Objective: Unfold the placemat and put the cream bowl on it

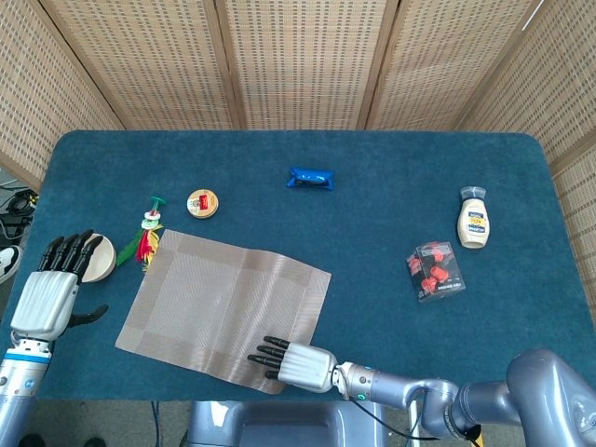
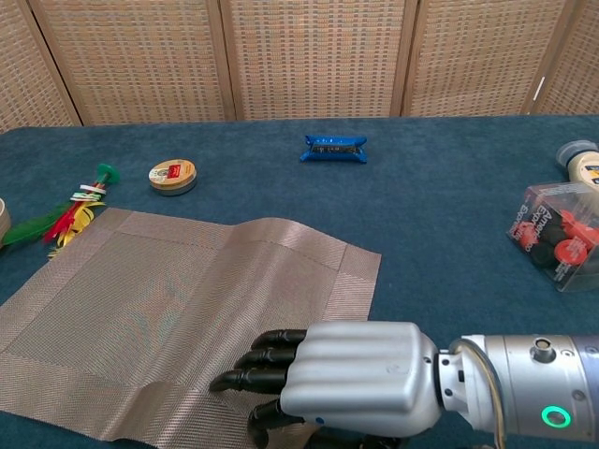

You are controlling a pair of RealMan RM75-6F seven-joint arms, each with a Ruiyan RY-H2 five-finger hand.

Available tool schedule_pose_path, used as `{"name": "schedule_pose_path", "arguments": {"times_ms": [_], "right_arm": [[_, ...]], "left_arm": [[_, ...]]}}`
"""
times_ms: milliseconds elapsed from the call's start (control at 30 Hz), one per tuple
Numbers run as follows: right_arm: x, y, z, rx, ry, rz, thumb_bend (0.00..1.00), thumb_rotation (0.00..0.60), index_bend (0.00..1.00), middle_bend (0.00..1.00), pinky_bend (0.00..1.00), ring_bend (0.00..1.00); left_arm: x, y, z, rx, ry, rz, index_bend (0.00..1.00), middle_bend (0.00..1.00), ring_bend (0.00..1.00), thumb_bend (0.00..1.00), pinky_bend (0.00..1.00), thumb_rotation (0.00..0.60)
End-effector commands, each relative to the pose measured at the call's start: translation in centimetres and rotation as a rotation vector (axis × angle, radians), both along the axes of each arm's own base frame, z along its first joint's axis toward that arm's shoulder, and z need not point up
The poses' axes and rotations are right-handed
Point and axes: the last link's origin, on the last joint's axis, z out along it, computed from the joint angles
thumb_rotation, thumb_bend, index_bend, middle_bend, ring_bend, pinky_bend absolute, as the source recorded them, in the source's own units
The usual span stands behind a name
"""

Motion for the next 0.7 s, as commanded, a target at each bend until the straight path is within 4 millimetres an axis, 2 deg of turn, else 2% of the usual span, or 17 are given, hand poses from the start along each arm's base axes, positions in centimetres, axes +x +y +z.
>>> {"name": "schedule_pose_path", "arguments": {"times_ms": [33,367,700], "right_arm": [[-0.02,0.01,0.00,0.001,-0.001,0.001,0.76,0.600,0.39,0.00,0.00,0.00],[-0.17,-0.09,0.03,0.003,-0.010,-0.002,0.76,0.600,0.67,0.00,0.00,0.00],[-0.29,-0.02,0.22,0.013,-0.024,-0.008,0.76,0.600,0.71,0.00,0.00,0.00]], "left_arm": [[0.02,0.00,-0.02,-0.001,0.001,-0.001,0.00,0.00,0.00,0.00,0.00,0.600],[0.05,-0.01,-0.10,-0.006,0.000,-0.002,0.00,0.00,0.00,0.00,0.00,0.600],[0.10,-0.05,-0.20,-0.010,0.003,-0.004,0.00,0.00,0.00,0.00,0.00,0.600]]}}
